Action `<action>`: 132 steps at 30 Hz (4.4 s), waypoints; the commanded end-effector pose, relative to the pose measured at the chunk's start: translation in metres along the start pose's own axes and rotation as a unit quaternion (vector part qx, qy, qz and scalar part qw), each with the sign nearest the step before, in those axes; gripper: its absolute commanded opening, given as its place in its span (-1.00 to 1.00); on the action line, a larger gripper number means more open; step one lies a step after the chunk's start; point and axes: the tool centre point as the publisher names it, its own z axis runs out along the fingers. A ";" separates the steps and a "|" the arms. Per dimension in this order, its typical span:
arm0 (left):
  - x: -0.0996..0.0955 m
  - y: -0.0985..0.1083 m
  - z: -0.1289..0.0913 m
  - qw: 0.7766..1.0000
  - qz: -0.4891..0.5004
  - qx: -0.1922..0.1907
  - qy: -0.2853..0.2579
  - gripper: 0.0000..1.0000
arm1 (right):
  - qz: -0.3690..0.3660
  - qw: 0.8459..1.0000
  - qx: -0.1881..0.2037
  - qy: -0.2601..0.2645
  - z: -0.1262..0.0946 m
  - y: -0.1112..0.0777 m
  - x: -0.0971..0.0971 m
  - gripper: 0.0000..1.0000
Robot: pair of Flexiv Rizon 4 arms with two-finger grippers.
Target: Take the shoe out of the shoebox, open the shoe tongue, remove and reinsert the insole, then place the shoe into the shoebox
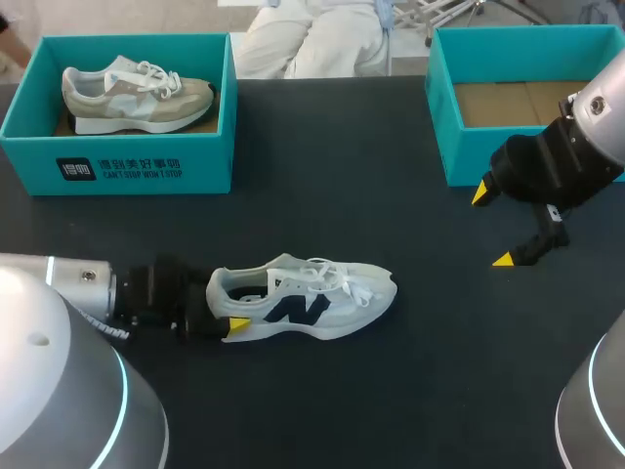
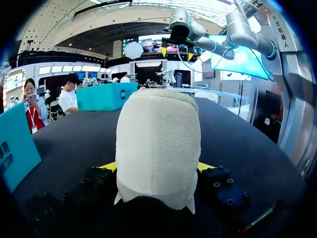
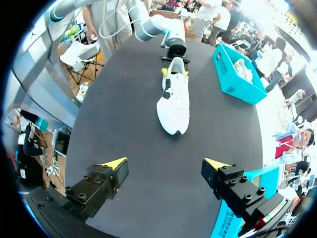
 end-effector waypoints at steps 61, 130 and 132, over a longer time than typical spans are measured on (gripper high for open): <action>0.003 0.004 0.002 1.000 0.009 -0.023 0.004 1.00 | 0.177 0.983 0.003 -0.044 0.047 0.055 -0.025 1.00; -0.002 0.027 0.009 0.999 -0.011 -0.048 0.011 -1.00 | 0.606 0.787 0.065 -0.089 0.137 0.160 -0.072 1.00; -0.002 0.027 0.009 0.999 -0.011 -0.048 0.011 -1.00 | 0.606 0.787 0.065 -0.089 0.137 0.160 -0.072 1.00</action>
